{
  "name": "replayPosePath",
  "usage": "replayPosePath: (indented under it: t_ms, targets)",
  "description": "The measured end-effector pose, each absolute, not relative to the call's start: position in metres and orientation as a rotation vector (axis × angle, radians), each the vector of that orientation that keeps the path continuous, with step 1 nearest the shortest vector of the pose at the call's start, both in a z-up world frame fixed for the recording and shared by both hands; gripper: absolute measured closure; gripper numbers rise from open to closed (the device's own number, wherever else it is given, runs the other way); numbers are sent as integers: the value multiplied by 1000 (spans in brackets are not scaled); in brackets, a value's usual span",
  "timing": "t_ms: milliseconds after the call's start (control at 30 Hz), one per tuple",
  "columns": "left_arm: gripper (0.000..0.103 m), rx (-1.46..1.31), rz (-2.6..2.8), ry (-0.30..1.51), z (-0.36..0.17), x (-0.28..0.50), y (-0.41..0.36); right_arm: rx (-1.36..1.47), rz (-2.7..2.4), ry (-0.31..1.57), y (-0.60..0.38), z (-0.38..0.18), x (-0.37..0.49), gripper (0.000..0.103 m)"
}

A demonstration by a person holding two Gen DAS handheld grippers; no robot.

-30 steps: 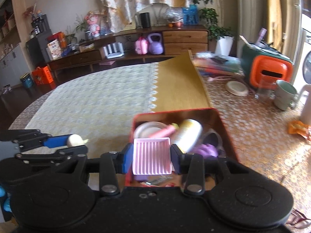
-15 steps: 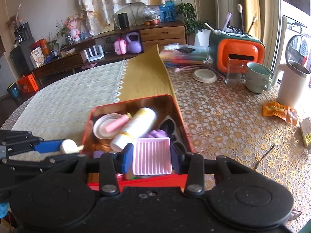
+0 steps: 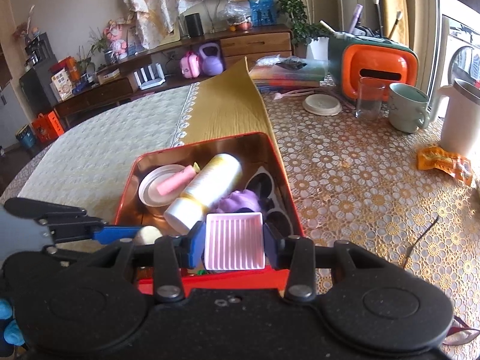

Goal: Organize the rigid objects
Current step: 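Carry the soap dish and white piece over the red tin box with both tools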

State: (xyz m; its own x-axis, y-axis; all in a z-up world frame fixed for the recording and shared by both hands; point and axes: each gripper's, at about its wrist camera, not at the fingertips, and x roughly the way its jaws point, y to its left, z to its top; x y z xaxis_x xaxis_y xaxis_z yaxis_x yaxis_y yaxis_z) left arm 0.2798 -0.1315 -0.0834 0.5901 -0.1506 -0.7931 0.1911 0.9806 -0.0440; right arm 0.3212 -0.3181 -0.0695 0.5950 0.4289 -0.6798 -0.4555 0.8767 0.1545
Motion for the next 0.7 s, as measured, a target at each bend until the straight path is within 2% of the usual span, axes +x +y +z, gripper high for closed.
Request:
replayPosePath:
  t_ms: [700]
  targets:
    - [72, 32, -206, 951, -95, 293, -136, 12, 499, 843, -318, -87, 332, 61]
